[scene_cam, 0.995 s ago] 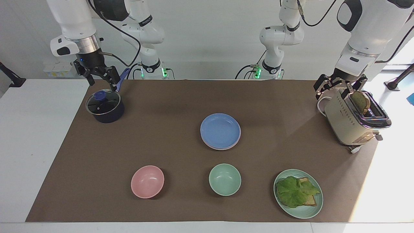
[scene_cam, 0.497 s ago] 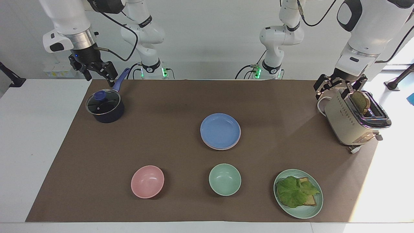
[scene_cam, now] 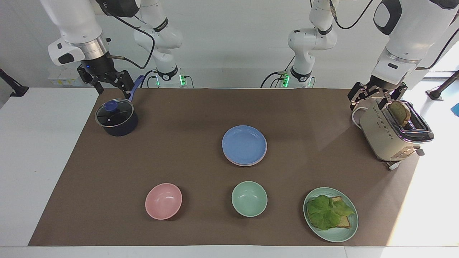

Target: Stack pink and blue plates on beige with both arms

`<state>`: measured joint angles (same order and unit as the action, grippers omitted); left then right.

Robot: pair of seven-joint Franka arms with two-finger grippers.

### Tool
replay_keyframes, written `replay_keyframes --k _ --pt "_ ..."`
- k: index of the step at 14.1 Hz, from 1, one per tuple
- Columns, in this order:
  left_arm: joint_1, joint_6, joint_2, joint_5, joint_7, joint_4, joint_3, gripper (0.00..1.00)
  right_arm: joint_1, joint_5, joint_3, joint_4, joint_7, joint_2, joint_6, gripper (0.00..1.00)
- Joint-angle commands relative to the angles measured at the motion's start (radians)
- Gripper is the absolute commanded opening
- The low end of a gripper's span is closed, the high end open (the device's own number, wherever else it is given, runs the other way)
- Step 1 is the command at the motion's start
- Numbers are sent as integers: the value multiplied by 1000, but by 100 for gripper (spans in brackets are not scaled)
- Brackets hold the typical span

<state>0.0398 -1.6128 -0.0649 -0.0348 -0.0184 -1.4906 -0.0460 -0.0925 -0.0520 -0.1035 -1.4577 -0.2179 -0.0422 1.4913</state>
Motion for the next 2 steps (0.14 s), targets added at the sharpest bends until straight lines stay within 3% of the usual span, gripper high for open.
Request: replay_keyframes --k 1,2 --pt "-8 8 5 -11 8 -5 -5 100 -3 18 -1 7 25 4 -13 100" --pt "-8 8 5 -11 8 -5 -5 100 -3 18 -1 7 23 4 -13 100"
